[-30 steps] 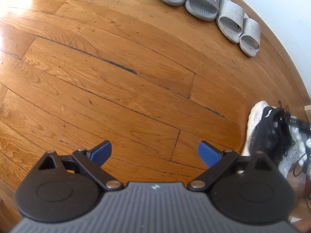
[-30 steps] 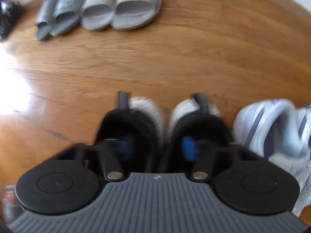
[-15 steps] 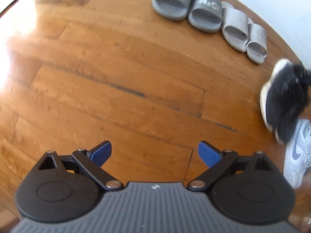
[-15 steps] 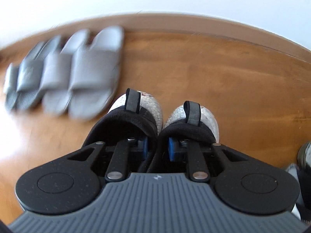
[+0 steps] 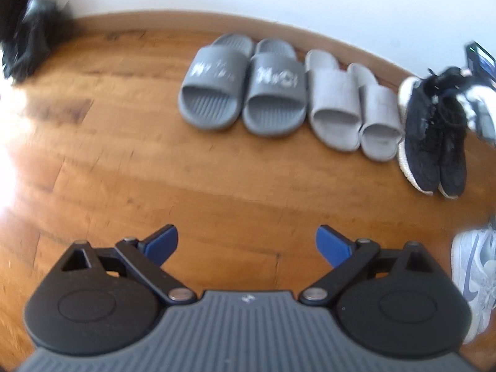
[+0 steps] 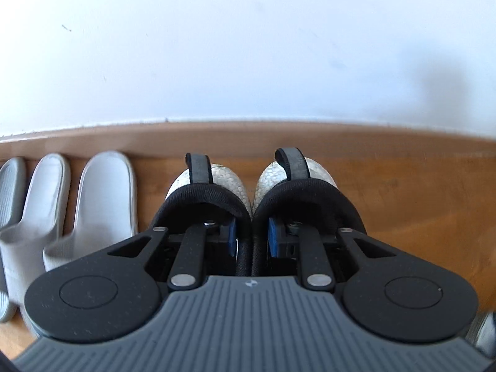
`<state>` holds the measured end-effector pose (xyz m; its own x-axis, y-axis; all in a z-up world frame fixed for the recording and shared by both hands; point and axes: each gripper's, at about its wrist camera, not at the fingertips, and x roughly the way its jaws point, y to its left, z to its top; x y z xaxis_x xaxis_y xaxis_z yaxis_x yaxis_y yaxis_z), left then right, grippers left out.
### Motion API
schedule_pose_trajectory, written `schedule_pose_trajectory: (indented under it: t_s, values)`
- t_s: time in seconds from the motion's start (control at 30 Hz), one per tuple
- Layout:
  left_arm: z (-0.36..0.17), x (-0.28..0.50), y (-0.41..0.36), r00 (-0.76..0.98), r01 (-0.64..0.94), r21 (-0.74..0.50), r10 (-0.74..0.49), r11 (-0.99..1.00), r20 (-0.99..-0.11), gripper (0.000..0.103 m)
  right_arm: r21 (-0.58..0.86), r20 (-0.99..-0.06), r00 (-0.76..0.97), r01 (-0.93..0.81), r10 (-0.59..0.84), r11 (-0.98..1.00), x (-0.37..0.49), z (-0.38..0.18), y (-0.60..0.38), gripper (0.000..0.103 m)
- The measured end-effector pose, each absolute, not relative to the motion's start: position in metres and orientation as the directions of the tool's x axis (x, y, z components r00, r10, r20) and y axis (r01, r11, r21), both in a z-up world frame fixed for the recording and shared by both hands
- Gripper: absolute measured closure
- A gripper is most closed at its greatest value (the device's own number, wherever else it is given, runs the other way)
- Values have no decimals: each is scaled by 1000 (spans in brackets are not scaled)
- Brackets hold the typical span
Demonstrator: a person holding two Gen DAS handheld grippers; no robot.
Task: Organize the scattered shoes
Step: 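Carry the black sneakers to the wall and set them beside the slides, then grasp the white sneakers by their heels with the right gripper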
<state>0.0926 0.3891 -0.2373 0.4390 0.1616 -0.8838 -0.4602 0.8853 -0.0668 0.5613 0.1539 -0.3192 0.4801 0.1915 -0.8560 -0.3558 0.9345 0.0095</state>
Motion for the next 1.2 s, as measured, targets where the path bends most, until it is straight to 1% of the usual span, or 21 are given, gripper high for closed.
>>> schedule_pose_trajectory:
  t_s: [0.2,0.33,0.53,0.9,0.93,0.97,1.0,1.03,1.07,1.13,1.2]
  values:
    - [-231,111,383,459,-436,-52,172,899,-871,6,-12,-849,491,-393,198,920,587,-312,182,84]
    - [-239,110,381,449,-424,-26,185,905,-874,6,-11,-858,475,-398,196,917,600,-314,189,84]
    - [-259,100,385,380,-447,-29,160,894,-911,6,-38,-854,491,-387,171,921,599,-321,188,83]
    - [-263,88,383,359,-435,-42,131,899,-924,6,2,-883,445,-323,153,947,596,-342,178,82]
    - [-264,88,383,357,-434,-45,126,900,-926,6,10,-885,440,-308,152,951,598,-342,178,77]
    - [-265,88,383,356,-432,-48,121,901,-927,6,35,-890,429,-276,156,961,600,-340,175,75]
    - [-266,87,383,355,-430,-53,115,901,-928,6,61,-893,418,-251,165,966,602,-338,172,61]
    - [-266,84,384,356,-430,-58,111,901,-928,6,91,-896,404,-243,186,966,604,-335,168,42]
    - [-265,81,385,359,-430,-63,107,900,-927,6,112,-896,395,-243,204,964,606,-330,166,38]
    - [-264,75,387,362,-432,-71,101,899,-926,6,101,-885,412,-290,219,952,598,-310,152,37]
    - [-263,66,389,361,-439,-74,100,895,-927,6,123,-869,412,-354,273,927,580,-291,127,36]
